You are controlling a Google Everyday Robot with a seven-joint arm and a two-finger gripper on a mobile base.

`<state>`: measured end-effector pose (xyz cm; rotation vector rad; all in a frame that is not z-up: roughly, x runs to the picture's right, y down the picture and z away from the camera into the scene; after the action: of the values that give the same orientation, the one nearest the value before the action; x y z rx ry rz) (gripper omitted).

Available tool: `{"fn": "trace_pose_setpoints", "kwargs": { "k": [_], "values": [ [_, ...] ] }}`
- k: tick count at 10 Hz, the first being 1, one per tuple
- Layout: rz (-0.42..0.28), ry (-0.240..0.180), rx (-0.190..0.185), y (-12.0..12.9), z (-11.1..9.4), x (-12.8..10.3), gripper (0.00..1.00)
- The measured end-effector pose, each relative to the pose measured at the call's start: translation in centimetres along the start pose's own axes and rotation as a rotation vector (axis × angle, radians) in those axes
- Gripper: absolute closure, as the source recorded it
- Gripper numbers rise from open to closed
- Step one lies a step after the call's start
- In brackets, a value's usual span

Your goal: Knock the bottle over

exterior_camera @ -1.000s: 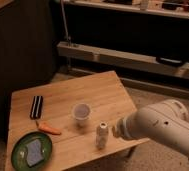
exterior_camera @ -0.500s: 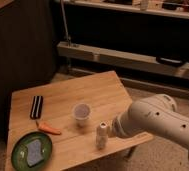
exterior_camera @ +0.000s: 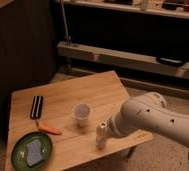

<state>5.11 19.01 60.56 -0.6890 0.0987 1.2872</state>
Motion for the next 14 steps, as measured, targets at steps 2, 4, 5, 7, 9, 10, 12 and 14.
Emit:
{"fn": "trace_pose_setpoints", "kwargs": {
  "k": [2,4,5,7,9,10,12,14],
  "values": [
    [0.006,0.009,0.006,-0.1,0.9,-0.2,1.0],
    [0.009,0.014,0.009,-0.1,1.6,-0.8,1.0],
    [0.012,0.015,0.011,-0.2,2.0,-1.3,1.0],
    [0.024,0.006,0.019,-0.5,2.2,-2.3,1.0],
    [0.024,-0.003,0.048,-0.9,2.4,-3.8,1.0],
    [0.021,-0.002,0.062,-1.0,2.5,-4.5,1.0],
    [0.011,0.001,0.104,-1.6,2.8,-6.6,1.0],
    [0.003,-0.005,0.145,-1.8,2.8,-8.6,1.0]
  ]
}}
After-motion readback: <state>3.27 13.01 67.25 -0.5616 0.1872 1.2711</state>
